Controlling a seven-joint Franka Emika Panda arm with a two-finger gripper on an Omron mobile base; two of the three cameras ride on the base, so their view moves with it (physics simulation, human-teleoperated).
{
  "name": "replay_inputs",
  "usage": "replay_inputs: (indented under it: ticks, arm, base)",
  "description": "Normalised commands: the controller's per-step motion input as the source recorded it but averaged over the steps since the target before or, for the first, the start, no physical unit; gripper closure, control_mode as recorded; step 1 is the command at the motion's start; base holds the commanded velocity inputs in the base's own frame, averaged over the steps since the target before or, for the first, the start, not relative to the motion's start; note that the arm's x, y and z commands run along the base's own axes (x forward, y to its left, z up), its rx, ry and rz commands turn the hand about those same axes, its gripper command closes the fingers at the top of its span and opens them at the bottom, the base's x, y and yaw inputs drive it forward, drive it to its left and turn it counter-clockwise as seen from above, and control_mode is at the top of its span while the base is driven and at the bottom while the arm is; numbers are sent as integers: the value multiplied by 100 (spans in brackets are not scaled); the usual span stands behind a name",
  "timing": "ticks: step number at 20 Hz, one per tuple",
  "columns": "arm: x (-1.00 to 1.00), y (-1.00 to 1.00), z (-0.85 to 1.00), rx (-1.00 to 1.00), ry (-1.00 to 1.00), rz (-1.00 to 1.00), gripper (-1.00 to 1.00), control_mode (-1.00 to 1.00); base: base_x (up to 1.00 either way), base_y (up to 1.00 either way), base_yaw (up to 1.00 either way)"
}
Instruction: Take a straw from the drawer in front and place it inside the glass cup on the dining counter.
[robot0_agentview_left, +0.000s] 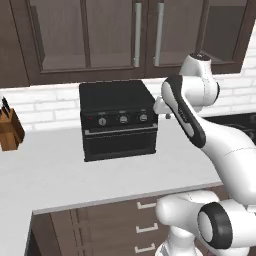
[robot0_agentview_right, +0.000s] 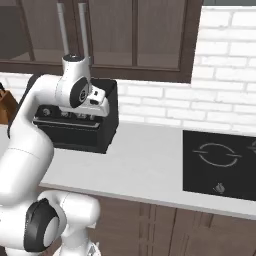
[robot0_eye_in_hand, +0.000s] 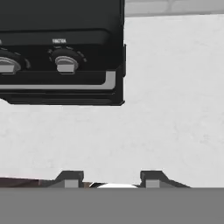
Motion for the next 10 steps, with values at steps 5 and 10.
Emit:
replay_inputs:
  ticks: [5,10]
  arm:
    - [-3,0,0,0,0,0,-100,100]
    - [0,0,0,0,0,0,-100,100]
  base:
    - [-35,0,0]
    - [-96,-28,0]
